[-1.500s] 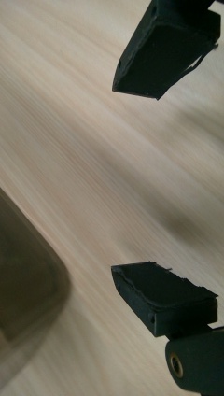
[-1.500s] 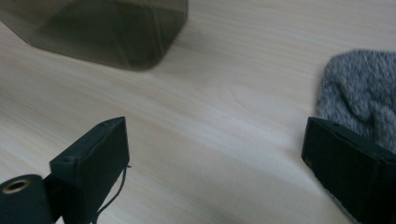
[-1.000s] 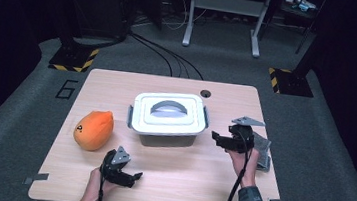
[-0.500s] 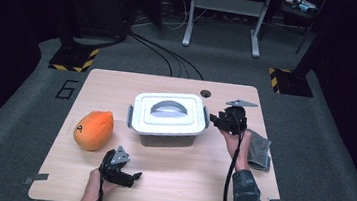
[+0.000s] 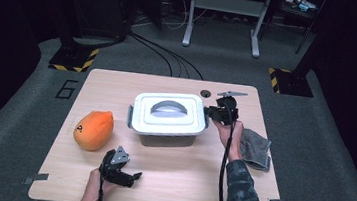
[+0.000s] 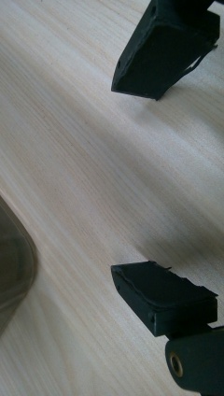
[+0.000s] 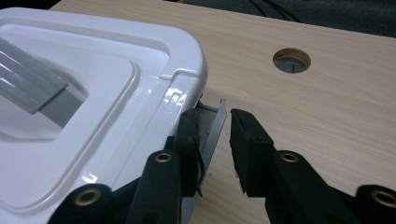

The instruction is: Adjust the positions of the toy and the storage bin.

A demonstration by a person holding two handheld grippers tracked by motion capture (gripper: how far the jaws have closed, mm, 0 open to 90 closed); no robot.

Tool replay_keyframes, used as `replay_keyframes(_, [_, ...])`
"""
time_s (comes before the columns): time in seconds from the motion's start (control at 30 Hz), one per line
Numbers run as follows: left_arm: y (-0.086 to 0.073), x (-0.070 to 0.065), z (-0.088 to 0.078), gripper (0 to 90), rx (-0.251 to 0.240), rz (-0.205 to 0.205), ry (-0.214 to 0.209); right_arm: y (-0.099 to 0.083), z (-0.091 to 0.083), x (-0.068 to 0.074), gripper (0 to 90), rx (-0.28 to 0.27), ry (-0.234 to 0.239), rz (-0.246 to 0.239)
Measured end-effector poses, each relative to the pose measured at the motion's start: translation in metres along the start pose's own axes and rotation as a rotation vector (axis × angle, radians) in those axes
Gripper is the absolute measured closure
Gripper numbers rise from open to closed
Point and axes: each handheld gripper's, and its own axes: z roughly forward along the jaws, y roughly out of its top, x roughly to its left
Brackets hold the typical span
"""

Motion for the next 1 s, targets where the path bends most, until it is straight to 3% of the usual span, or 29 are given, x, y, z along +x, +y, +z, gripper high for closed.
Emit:
replay_keyframes(0.27, [0.0, 0.0, 0.0, 10.8, 0.0, 0.0, 0.0, -0.002, 0.004, -0.001, 80.5, 0.006, 0.014, 0.03])
replay_keyframes(0.7, [0.0, 0.0, 0.0, 10.8, 0.0, 0.001, 0.0, -0.009, -0.006, -0.002, 81.2, 0.02, -0.047, 0.077])
replay_keyframes(0.93, [0.0, 0.0, 0.0, 10.8, 0.0, 0.001, 0.0, -0.019, -0.017, -0.007, 79.1, 0.026, -0.05, 0.105])
replay_keyframes(1.0, [0.0, 0.0, 0.0, 10.8, 0.0, 0.001, 0.0, -0.021, -0.02, -0.01, 71.6, 0.022, -0.054, 0.088])
